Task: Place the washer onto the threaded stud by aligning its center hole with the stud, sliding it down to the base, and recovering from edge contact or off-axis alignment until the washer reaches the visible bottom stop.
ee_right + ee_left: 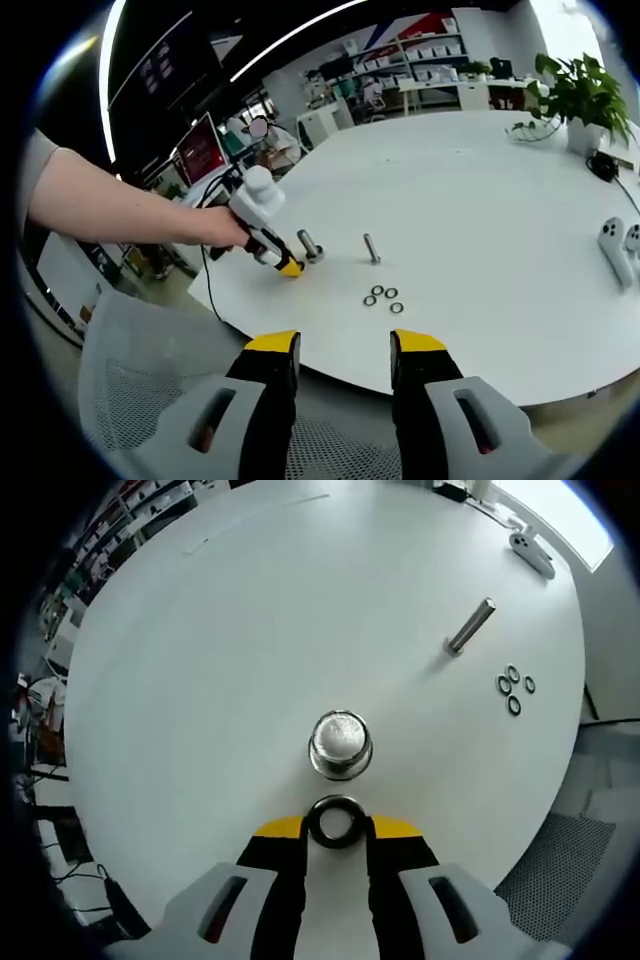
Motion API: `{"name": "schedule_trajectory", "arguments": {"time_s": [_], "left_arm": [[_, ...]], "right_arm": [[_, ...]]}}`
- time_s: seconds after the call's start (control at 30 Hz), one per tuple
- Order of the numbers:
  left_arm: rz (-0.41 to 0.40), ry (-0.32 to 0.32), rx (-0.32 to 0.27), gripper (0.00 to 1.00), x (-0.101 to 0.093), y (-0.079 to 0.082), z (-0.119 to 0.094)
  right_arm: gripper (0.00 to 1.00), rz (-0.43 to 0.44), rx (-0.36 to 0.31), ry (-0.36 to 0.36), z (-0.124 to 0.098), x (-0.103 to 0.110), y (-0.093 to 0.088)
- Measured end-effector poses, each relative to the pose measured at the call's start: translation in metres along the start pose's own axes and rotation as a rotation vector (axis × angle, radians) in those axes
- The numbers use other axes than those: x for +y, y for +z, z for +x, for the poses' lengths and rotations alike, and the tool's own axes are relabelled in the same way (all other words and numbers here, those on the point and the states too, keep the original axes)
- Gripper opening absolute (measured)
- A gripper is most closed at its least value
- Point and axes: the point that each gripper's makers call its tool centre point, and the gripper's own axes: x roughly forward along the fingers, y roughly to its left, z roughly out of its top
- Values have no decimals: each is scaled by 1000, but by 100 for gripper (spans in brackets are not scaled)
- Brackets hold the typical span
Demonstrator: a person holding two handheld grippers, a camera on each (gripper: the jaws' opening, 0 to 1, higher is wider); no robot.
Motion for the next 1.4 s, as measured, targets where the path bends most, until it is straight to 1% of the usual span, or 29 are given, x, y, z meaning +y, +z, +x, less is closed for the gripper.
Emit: {"name": "schedule_trajectory", "arguments": {"time_s": [0.3, 0.37, 0.43, 0.53, 0.57, 0.63, 0.87, 1.17, 1.3, 1.4], "left_arm": [[25, -5, 13, 20, -3, -7, -1], [22, 3, -26, 20, -2, -8, -1], [7, -1, -43, 20, -3, -10, -2], [34, -9, -37, 20, -4, -15, -3], [40, -14, -22, 20, -4, -19, -4], [55, -18, -7, 20, -5, -22, -4], [81, -17, 9, 20, -7, -27, -6], [110, -29, 12, 19, -2, -26, -6], [135, -21, 10, 19, -4, -27, -12], [145, -17, -2, 19, -5, -23, -20]], "right_arm": [[38, -2, 2, 0, 0, 0, 0], [38, -5, 3, 2, 0, 0, 0], [38, -4, 1, 1, 0, 0, 0], [38, 0, -3, 1, 0, 0, 0], [38, 0, -2, 1, 0, 0, 0], [38, -2, 2, 3, 0, 0, 0], [38, 0, 2, 2, 0, 0, 0], [38, 3, -1, -2, 0, -1, 0], [38, -1, 3, 1, 0, 0, -1], [38, -4, 4, 5, 1, 1, 0]]}}
